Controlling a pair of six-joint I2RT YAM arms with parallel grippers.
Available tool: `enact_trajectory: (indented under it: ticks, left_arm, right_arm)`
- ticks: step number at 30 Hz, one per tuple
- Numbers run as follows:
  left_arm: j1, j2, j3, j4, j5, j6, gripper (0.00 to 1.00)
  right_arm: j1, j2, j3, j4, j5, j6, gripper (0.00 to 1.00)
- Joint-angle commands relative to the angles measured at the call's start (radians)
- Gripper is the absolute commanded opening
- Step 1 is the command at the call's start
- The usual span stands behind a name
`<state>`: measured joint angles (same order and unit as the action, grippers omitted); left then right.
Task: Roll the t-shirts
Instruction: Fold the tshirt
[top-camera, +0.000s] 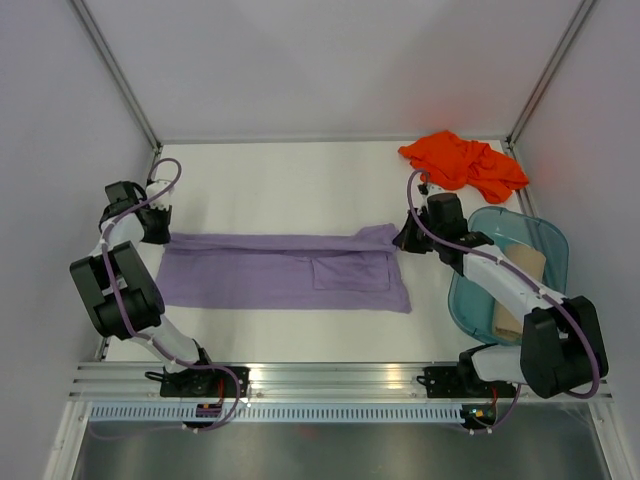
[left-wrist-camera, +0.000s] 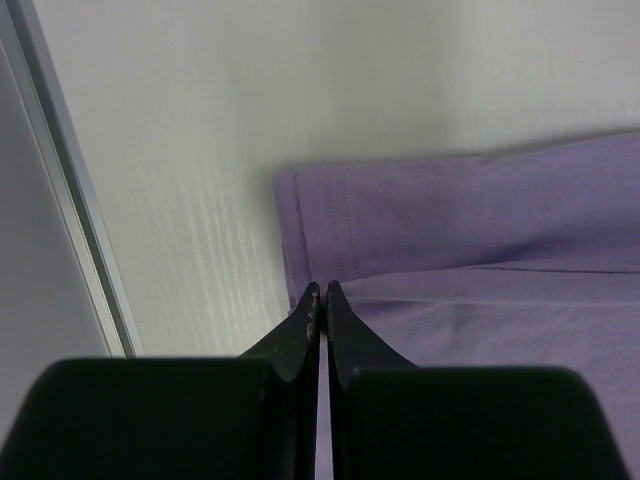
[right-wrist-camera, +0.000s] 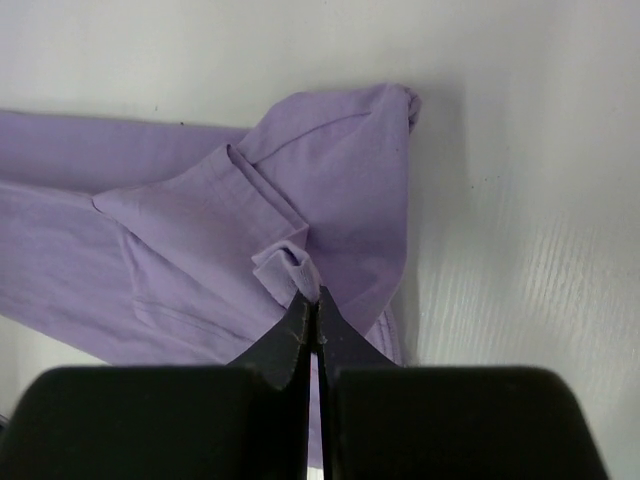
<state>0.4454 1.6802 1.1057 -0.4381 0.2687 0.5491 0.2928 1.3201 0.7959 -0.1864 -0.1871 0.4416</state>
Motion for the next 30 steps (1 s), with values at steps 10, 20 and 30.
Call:
enact_trajectory:
  ticks: [10, 20, 30]
  left_arm:
    - [0.021, -0.048, -0.073, 0.071, 0.021, 0.094, 0.02]
    - [0.03, -0.034, -0.101, 0.09, 0.004, 0.106, 0.04]
    - [0.072, -0.171, -0.135, -0.04, 0.148, 0.259, 0.48]
  right_arm:
    - [0.026, -0.056, -0.136, -0.042, 0.032, 0.011, 0.0]
    - [0.025, -0.004, -0.188, -0.002, 0.018, 0.014, 0.05]
    - [0.026, -0.174, -0.132, -0.148, 0.09, -0.004, 0.55]
